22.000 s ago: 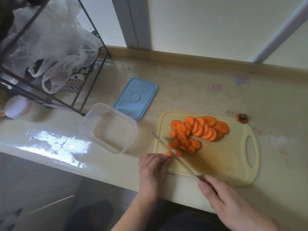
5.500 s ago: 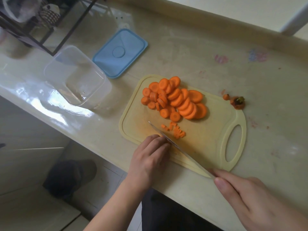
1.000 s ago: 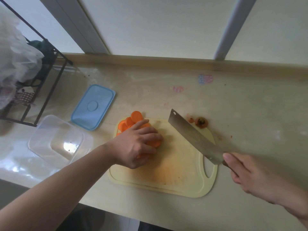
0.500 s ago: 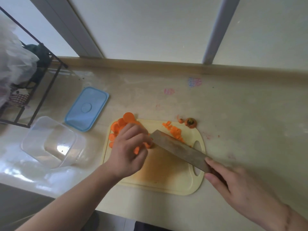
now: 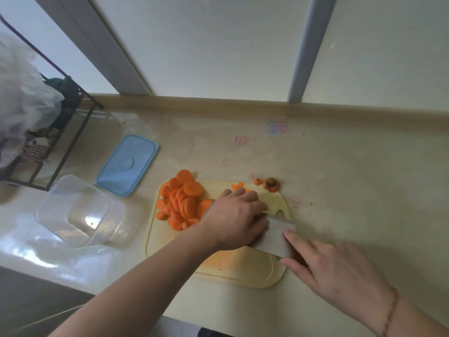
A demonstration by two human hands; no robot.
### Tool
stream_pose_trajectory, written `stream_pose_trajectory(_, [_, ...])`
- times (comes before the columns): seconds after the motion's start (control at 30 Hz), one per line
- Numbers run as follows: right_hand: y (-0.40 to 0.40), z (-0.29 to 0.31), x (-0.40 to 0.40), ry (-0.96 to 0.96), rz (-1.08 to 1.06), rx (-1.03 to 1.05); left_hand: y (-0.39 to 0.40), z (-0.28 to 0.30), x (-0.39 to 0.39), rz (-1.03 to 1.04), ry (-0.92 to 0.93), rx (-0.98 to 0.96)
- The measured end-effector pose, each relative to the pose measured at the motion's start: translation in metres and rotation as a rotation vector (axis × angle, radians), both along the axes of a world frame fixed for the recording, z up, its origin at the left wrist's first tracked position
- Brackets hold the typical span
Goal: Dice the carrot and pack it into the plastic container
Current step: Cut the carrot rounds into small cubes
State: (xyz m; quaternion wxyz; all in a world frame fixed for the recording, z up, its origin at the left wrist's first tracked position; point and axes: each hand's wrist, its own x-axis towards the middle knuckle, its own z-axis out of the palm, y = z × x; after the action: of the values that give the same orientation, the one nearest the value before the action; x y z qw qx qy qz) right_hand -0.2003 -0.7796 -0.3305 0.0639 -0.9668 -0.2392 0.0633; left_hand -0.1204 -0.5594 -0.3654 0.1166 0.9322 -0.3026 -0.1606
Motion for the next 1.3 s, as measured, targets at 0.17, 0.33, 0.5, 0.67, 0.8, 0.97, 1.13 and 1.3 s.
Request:
stream_pose_trajectory(0.17, [-0.01,0.002,-0.005,0.188,-0.102,0.084,0.036,0.009,0.012,0.189,-0.209,-0.175])
stream_pose_trajectory(0.33, [-0.035,0.009,-0.024,0.41,-0.436,0.394,0.088,0.015,0.011,0.158,-0.185,0.114])
stream_pose_trajectory(0.5, [-0.038,0.015,-0.024,0.537,-0.609,0.591,0.088,0.006,0.001,0.007,-0.221,0.225])
stream_pose_trajectory(0.67, [-0.031,0.015,-0.019,0.634,-0.555,0.71,0.087,-0.009,-0.006,0.025,-0.439,-0.021])
stream_pose_trajectory(0.8, [-0.025,0.01,-0.016,0.693,-0.509,0.718,0.082,-0.018,-0.027,0.079,-0.57,-0.121])
stream_pose_trajectory(0.97, [-0.021,0.013,-0.005,0.735,-0.412,0.669,0.067,-0.032,-0.087,0.343,-0.572,-0.333])
stream_pose_trajectory(1.13, [-0.009,0.021,0.021,0.881,-0.183,0.499,0.062,-0.068,-0.147,0.444,-0.453,-0.355])
stream_pose_trajectory(1.3, [0.001,0.018,0.03,0.913,-0.171,0.459,0.044,-0.075,-0.151,0.658,-0.437,-0.468])
